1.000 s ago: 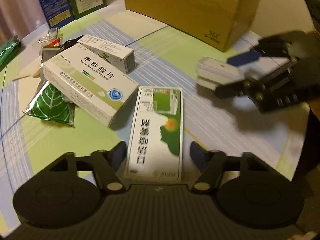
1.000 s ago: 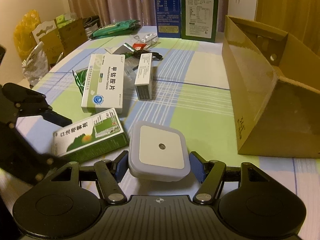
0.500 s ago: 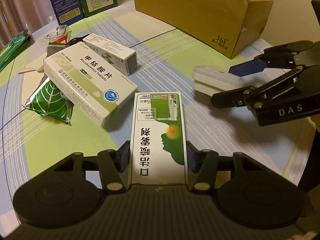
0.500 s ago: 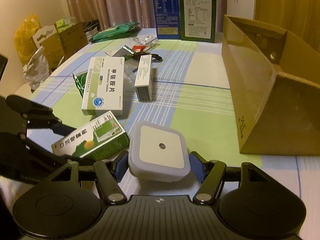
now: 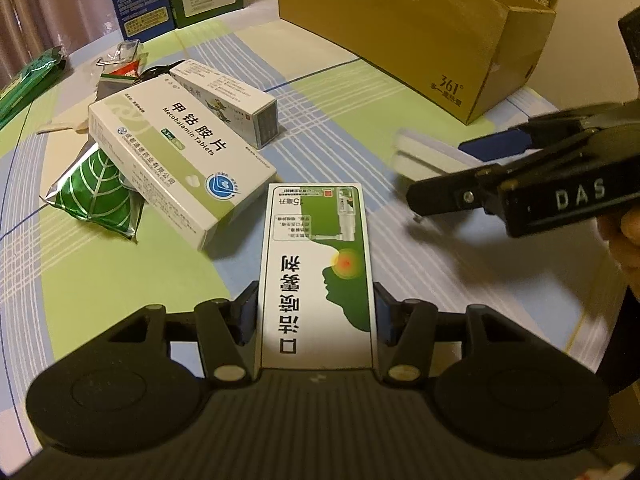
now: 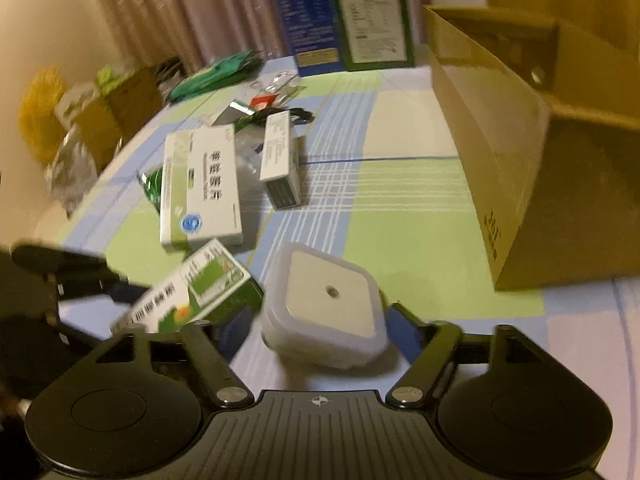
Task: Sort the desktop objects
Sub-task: 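Carry the container with the right gripper while the left carries the spray box to the cardboard box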
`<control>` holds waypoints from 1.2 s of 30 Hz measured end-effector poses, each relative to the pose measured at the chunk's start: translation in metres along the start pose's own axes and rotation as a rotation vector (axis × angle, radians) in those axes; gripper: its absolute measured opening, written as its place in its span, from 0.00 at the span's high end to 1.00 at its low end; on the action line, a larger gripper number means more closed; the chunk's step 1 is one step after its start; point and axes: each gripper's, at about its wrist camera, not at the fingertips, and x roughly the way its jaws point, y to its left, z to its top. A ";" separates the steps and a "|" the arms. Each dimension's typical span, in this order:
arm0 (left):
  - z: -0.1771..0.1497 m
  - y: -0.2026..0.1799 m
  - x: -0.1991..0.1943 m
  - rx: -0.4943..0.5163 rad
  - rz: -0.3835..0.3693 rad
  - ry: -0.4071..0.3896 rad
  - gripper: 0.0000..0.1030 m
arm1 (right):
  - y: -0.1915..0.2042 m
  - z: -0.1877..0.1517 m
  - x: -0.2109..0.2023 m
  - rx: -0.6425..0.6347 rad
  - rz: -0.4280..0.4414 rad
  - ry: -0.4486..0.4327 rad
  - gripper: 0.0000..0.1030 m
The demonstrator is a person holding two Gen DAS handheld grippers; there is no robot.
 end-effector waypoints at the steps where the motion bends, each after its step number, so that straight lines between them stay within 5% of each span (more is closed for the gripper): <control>1: 0.000 0.000 0.000 -0.005 -0.001 -0.002 0.50 | -0.002 0.001 0.001 0.029 0.007 -0.002 0.25; 12: 0.005 0.000 0.003 -0.018 -0.001 -0.010 0.51 | -0.008 -0.002 0.006 0.047 -0.009 0.024 0.26; 15: 0.006 0.000 0.003 -0.020 0.001 -0.006 0.51 | -0.008 -0.004 0.005 0.043 -0.002 0.031 0.39; 36: 0.008 -0.017 -0.025 -0.067 0.065 -0.024 0.51 | 0.001 -0.007 -0.035 -0.012 -0.073 -0.062 0.40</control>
